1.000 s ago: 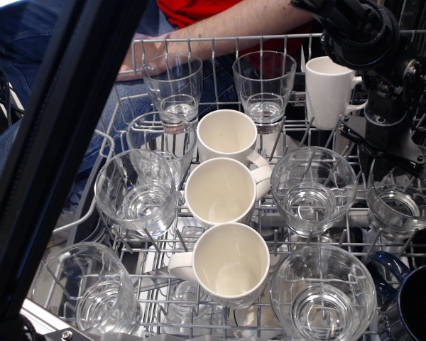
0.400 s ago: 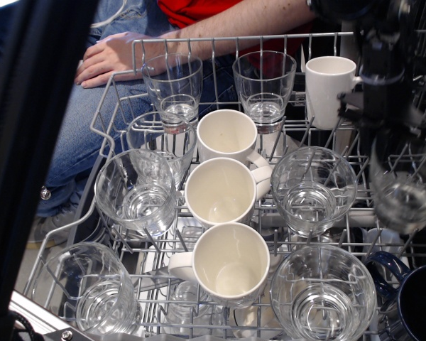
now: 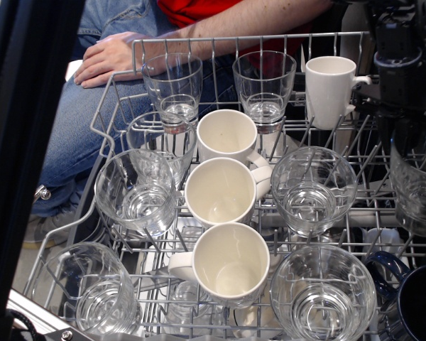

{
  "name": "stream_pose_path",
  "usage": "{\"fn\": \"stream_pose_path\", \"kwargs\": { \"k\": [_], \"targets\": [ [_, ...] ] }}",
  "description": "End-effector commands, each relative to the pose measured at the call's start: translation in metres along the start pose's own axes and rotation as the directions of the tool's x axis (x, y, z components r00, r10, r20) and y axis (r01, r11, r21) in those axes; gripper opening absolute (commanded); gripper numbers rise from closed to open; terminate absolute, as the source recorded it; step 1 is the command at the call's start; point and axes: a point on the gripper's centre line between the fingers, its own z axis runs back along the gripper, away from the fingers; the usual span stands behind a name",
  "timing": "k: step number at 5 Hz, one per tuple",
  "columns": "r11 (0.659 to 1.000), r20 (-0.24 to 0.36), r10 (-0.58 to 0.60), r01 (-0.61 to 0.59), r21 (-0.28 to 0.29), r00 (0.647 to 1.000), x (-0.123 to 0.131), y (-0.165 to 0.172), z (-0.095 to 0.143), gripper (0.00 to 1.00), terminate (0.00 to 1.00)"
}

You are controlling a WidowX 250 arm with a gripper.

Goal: Pick up glass cup

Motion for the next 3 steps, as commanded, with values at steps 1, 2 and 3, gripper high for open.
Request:
{"fn": "stream_pose_path", "kwargs": {
  "k": [1, 2, 3],
  "targets": [
    [0.998, 0.187, -0.065, 0.058, 0.04, 0.98, 0.0304, -0.0243, 0.1029, 0.0, 0.0],
    [0.993, 0.177, -0.098, 0.084, 0.083, 0.979, 0.0322, -0.0208, 0.1101, 0.0, 0.0],
    [0.994, 0.192, -0.094, 0.081, 0.071, 0.977, 0.0324, -0.0147, 0.1088, 0.0, 1.0]
  ]
}}
